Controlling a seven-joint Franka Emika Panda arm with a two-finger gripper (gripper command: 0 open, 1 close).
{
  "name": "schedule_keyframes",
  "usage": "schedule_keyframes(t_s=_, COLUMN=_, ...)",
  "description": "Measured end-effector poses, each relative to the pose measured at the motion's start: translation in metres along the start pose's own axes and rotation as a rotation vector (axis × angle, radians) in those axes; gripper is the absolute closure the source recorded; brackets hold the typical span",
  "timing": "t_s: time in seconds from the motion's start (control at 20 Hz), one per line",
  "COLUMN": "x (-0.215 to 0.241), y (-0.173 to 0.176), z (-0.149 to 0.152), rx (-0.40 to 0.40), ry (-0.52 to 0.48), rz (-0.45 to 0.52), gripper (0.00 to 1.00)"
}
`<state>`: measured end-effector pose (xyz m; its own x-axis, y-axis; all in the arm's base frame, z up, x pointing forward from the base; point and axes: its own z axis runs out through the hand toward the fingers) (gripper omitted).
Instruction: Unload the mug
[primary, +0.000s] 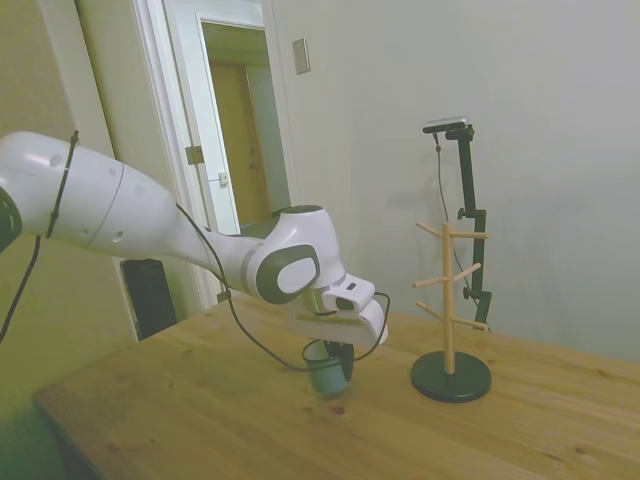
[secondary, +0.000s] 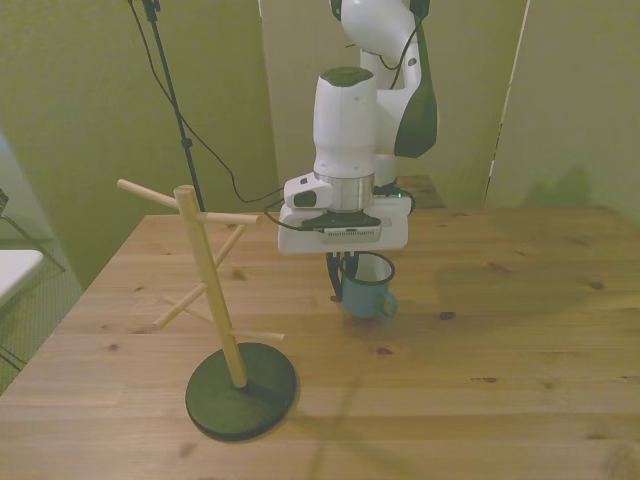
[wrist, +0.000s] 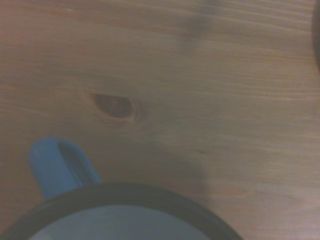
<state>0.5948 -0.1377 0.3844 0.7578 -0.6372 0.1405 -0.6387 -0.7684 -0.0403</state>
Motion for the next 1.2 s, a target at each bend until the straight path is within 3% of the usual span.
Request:
schedule_keyframes(t_s=0.6, x=0.023, y=-0.009, z=0.008, rx=-0.02, ry=-0.003, rz=0.003, gripper=1.0)
schedule_keyframes(t_s=0.65, x=0.024, y=-0.009, z=0.008, rx=-0.02, ry=-0.003, rz=0.003, gripper=0.0)
schedule_keyframes(t_s=1.2, x=0.03, y=-0.012, z=0.005, rx=-0.02, ry=0.008, rz=0.004, gripper=0.0)
